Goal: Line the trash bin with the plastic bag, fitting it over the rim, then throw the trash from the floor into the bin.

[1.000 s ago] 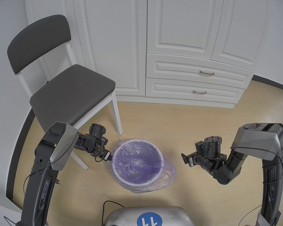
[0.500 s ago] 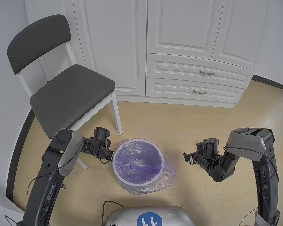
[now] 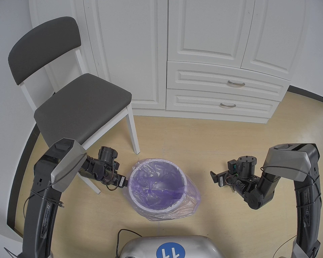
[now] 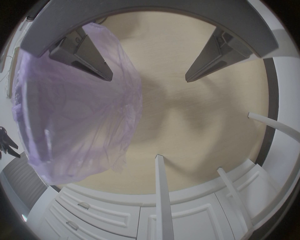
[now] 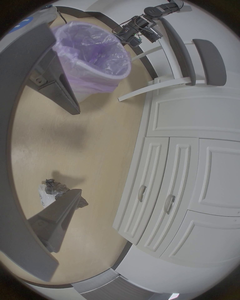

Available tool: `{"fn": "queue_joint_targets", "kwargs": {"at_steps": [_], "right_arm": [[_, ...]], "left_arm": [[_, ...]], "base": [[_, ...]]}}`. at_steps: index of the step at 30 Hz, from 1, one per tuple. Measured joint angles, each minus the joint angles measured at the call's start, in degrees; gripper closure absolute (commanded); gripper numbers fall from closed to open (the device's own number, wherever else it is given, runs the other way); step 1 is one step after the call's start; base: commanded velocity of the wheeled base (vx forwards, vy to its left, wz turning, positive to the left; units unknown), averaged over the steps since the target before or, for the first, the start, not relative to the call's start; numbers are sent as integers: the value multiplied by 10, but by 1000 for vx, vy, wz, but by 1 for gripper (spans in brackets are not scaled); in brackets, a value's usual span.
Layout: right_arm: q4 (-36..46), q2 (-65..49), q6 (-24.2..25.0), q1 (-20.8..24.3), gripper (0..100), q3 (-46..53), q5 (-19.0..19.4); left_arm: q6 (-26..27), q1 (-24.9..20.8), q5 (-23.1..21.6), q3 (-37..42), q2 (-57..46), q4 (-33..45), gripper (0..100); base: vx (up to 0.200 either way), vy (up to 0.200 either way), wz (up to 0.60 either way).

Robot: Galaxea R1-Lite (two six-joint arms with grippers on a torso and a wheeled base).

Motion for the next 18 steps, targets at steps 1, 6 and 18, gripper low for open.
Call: {"fn": "queue_joint_targets", "kwargs": {"at_steps": [1, 6, 18], "right_arm": [[-2, -6, -3, -1, 0, 5, 1], [-7, -37, -10, -7, 0, 28, 5], [-4, -120, -27, -30, 0, 77, 8]], "left_arm": [[0, 0, 3, 24, -10, -26, 0], [3, -3, 33, 162, -59, -146, 0], [9, -23, 68, 423, -239, -275, 0]], "base": [[0, 0, 0], [0, 0, 0], [0, 0, 0]]}}
